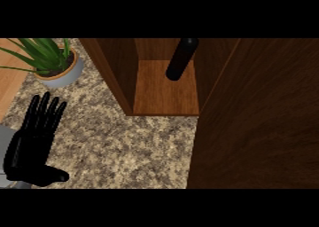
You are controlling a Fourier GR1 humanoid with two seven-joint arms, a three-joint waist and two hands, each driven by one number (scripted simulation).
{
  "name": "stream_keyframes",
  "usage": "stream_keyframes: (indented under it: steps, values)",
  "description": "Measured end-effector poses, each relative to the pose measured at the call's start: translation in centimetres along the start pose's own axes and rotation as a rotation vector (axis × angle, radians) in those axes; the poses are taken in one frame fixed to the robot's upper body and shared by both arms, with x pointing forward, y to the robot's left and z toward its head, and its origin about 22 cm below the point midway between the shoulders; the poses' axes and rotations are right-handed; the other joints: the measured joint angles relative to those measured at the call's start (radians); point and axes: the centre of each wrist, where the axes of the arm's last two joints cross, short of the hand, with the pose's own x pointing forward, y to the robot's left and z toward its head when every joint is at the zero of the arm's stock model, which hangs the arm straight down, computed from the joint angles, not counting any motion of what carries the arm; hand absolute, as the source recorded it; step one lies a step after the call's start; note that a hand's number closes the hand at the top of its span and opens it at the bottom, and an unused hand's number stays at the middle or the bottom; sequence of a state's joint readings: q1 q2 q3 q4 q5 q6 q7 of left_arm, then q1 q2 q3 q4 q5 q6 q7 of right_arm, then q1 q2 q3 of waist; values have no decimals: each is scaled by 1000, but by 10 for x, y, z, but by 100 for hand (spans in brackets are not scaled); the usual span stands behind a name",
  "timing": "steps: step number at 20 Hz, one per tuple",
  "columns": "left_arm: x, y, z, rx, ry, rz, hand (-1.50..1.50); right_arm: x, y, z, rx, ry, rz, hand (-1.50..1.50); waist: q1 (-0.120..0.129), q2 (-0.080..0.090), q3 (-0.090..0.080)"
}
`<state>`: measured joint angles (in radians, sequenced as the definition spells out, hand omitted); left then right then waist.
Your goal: Pick up the wine, place it into the cabinet and close the cabinet
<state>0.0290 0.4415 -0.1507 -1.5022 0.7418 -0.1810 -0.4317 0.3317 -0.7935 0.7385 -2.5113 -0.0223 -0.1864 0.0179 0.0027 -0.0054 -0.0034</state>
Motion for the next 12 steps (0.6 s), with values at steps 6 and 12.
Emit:
stream_keyframes:
  steps: [6,12]
  values:
    - [18,25,5,-4,-7,-13,-150,3,-2,-6,39,7,20,150,6,2,-1]
    - [34,40,4,-19,-5,-18,-150,5,-7,-14,48,-19,54,150,17,4,-2]
